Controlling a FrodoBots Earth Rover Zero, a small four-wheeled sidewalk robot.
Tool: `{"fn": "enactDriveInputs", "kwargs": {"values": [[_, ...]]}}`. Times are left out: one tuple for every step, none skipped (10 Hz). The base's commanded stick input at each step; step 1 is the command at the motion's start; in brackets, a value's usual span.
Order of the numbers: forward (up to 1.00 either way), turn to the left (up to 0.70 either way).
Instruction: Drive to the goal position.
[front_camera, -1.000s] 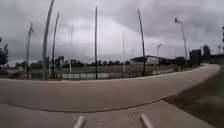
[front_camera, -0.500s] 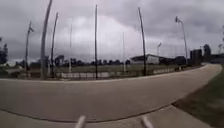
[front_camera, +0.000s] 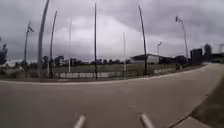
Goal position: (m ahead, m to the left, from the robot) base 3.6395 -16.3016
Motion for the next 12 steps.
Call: {"fn": "enactDriveInputs", "kwargs": {"values": [[0.98, 0.00], [0.96, 0.00], [0.95, 0.00], [0.95, -0.05], [0.95, -0.35], [0.70, -0.31], [0.30, -0.64], [0.00, -0.95], [0.00, -0.95], [0.00, -0.95], [0.00, -0.95], [0.00, -0.95]]}}
